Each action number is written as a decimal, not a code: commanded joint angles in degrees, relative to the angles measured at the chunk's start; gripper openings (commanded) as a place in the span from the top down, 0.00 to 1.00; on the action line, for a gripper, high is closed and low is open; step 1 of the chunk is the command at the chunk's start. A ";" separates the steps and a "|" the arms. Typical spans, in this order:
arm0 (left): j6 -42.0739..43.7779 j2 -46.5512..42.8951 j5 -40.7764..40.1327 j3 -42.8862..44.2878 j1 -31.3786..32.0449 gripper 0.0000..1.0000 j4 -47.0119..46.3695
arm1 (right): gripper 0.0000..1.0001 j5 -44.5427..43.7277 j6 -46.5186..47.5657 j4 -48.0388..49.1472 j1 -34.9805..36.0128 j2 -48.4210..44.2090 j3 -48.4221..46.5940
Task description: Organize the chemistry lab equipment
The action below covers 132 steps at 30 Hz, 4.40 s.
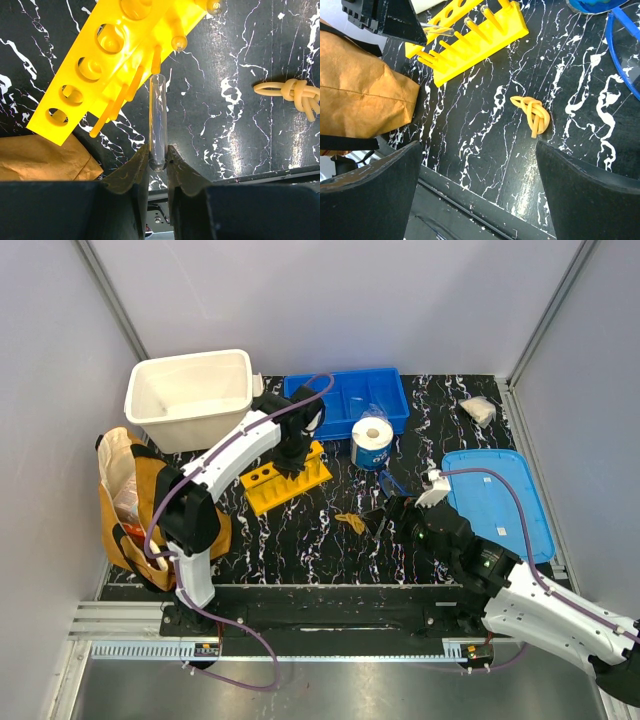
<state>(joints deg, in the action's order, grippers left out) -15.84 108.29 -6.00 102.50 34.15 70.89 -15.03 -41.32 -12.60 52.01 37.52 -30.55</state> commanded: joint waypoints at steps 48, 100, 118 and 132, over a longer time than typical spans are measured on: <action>0.72 -5.97 -7.02 -0.01 -1.36 0.44 -10.76 | 0.00 -9.84 4.05 -1.54 -0.33 10.46 -7.24; -8.77 -52.66 23.49 -52.14 -11.21 0.18 -44.52 | 0.97 9.49 7.77 -2.70 -8.24 48.46 -25.18; -16.16 -44.40 39.30 -43.18 -11.12 0.23 -51.82 | 0.96 20.04 -5.60 11.98 -8.24 29.81 -24.21; -23.62 -40.35 49.86 -45.63 -7.97 0.26 -62.89 | 0.96 15.82 -14.31 22.09 -8.24 30.86 -23.07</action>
<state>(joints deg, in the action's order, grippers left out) -35.53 68.18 39.42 57.60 24.49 15.70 3.49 -51.31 2.33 43.86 68.42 -53.34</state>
